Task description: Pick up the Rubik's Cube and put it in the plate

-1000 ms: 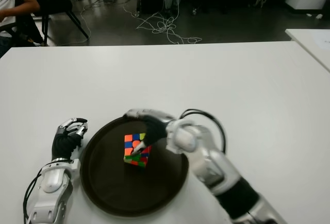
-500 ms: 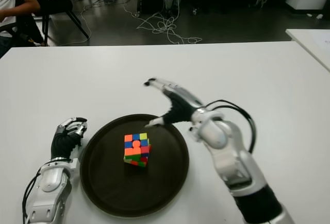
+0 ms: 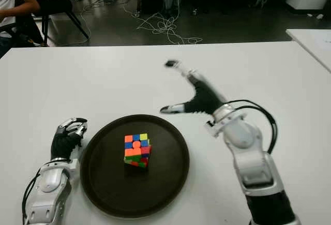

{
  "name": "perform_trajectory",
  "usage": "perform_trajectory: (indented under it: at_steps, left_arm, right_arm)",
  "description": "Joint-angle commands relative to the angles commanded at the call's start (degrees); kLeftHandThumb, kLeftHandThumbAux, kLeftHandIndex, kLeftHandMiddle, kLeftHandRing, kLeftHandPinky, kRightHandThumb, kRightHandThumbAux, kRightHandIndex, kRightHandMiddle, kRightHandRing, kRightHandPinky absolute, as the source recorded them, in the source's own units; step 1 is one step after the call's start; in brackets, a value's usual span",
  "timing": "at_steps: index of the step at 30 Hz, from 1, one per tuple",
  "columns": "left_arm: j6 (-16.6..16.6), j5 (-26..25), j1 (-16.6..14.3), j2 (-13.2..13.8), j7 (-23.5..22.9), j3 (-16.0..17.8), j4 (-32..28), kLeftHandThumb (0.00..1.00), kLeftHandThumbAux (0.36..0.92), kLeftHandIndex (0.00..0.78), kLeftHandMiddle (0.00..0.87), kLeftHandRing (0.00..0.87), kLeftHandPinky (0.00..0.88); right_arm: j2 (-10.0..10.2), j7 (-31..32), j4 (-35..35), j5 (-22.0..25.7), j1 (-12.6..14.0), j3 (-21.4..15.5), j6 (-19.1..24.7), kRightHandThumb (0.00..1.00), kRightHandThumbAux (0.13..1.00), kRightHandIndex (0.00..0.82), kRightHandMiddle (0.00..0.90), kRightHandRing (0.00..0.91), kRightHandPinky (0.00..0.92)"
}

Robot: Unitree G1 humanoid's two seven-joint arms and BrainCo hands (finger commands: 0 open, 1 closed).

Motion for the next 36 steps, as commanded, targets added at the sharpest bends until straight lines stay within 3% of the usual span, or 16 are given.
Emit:
perform_trajectory:
  at_steps: [3,6,11,16,18,28,36]
  left_arm:
    - [0.1,0.3,-0.1,-0.1,0.4,0.0,0.0,0.709,0.706,0.443,0.800,0.811,0.798]
    - [0.1,0.5,-0.1,-0.1,0.5,-0.1,0.0,0.708,0.706,0.443,0.801,0.812,0.800]
    - [0.0,0.8,-0.2,-0.1,0.8,-0.1,0.1,0.708,0.706,0.443,0.802,0.813,0.802]
    - [-0.1,0.4,-0.2,-0.1,0.3,0.1,0.1,0.708,0.706,0.443,0.801,0.813,0.799]
    - [-0.1,0.2,-0.2,0.0,0.0,0.2,0.1,0.708,0.706,0.443,0.802,0.813,0.800]
    - [0.6,0.2,0.2,0.2,-0.4,0.0,-1.1,0.708,0.705,0.443,0.803,0.813,0.797]
    - [1.5,0.3,-0.1,0.2,0.0,0.4,-1.1,0.707,0.706,0.443,0.799,0.809,0.796]
  right_arm:
    - [1.4,-3.9,1.7,1.3,0.5,-2.1,-6.3,0.000,0.781,0.024,0.020,0.000,0.009]
    - [1.6,-5.5,2.7,1.5,0.9,-2.9,-9.0,0.000,0.814,0.030,0.030,0.000,0.024]
    - [0.5,-9.8,15.2,2.0,2.7,-7.1,-19.6,0.000,0.840,0.034,0.041,0.008,0.026]
    - [1.8,-15.8,21.0,-1.5,5.4,-7.5,-24.2,0.000,0.862,0.040,0.054,0.023,0.041]
    - [2.7,-17.5,20.6,-2.1,6.9,-7.5,-23.9,0.000,0.880,0.042,0.060,0.031,0.052]
    - [3.7,-21.0,20.4,-4.4,7.3,-7.0,-18.0,0.000,0.905,0.078,0.107,0.085,0.089]
    - [6.4,-24.5,22.8,-4.6,8.1,-6.6,-15.0,0.000,0.894,0.145,0.189,0.170,0.160]
